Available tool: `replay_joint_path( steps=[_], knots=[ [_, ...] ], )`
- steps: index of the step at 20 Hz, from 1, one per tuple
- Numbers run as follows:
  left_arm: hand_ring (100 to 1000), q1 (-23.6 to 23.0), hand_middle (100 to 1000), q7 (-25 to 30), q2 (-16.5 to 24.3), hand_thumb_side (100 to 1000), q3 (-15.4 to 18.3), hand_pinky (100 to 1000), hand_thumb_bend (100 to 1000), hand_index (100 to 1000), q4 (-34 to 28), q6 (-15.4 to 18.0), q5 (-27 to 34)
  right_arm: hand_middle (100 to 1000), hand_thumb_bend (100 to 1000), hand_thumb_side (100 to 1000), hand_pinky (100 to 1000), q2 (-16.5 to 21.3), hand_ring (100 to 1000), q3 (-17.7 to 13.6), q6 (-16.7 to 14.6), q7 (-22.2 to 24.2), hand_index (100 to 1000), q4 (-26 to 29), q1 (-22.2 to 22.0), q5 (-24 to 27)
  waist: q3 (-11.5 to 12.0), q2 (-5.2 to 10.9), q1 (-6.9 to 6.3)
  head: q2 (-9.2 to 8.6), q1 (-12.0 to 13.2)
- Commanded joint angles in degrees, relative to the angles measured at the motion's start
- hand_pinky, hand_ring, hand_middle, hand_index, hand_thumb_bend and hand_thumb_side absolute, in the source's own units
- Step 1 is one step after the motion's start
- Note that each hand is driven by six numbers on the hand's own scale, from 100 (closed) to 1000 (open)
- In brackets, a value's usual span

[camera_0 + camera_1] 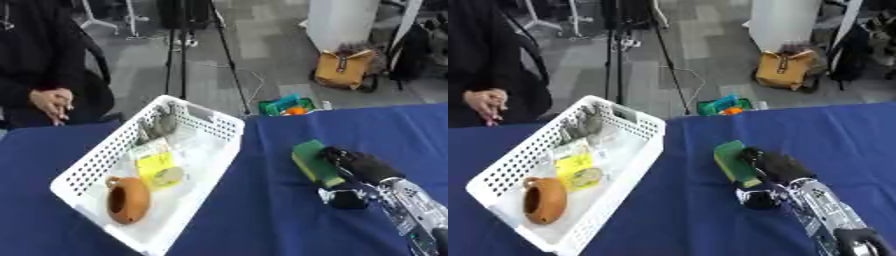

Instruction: Pick up objects on the table and place them in the box.

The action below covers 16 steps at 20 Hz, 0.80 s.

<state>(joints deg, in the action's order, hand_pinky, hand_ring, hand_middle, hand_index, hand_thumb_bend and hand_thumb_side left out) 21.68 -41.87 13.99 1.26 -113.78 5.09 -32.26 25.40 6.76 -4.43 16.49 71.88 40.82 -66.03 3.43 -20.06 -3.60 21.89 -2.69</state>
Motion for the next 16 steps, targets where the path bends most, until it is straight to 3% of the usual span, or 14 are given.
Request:
replay_joint_path(
  steps=[1,5,9,10,12,16],
  knots=[
    [671,0.7,808,-0.2,0.7,901,0.2,756,100,754,-0.8,0.0,-0.1,543,100,444,175,0.4,422,0.4,0.1,-0.7,753,-0.2,0.3,-0.6,0.1,0.89,0.1,-0.87,-0.1],
    [671,0.7,808,-0.2,0.7,901,0.2,757,100,753,-0.8,0.0,-0.1,489,100,364,144,0.4,397,0.4,0.3,-2.0,684,-0.1,0.3,-1.2,0.1,0.89,0.08,-0.82,-0.1],
    [671,0.6,808,-0.3,0.7,901,0.3,757,100,753,-0.8,0.0,-0.1,470,100,343,135,0.5,387,0.6,0.3,-2.6,670,0.4,0.2,-1.8,0.0,0.93,0.13,-0.78,-0.1],
    [671,0.6,808,-0.3,0.7,901,0.3,756,100,753,-0.8,0.0,-0.1,422,100,286,103,0.5,358,0.5,0.3,-3.0,618,0.6,0.2,-1.9,-0.1,0.98,0.15,-0.83,-0.1],
    [671,0.6,808,-0.3,0.7,901,0.3,756,100,753,-0.8,0.0,-0.1,403,100,264,100,0.6,343,0.5,0.5,-3.9,589,1.0,0.1,-1.8,-0.1,1.05,0.16,-0.88,-0.1],
    [671,0.5,808,-0.3,0.7,900,0.2,756,100,753,-0.8,0.0,-0.1,378,100,252,100,0.7,329,0.6,0.7,-5.6,595,1.9,0.1,-1.4,-0.2,1.17,0.17,-0.89,-0.1]
  ],
)
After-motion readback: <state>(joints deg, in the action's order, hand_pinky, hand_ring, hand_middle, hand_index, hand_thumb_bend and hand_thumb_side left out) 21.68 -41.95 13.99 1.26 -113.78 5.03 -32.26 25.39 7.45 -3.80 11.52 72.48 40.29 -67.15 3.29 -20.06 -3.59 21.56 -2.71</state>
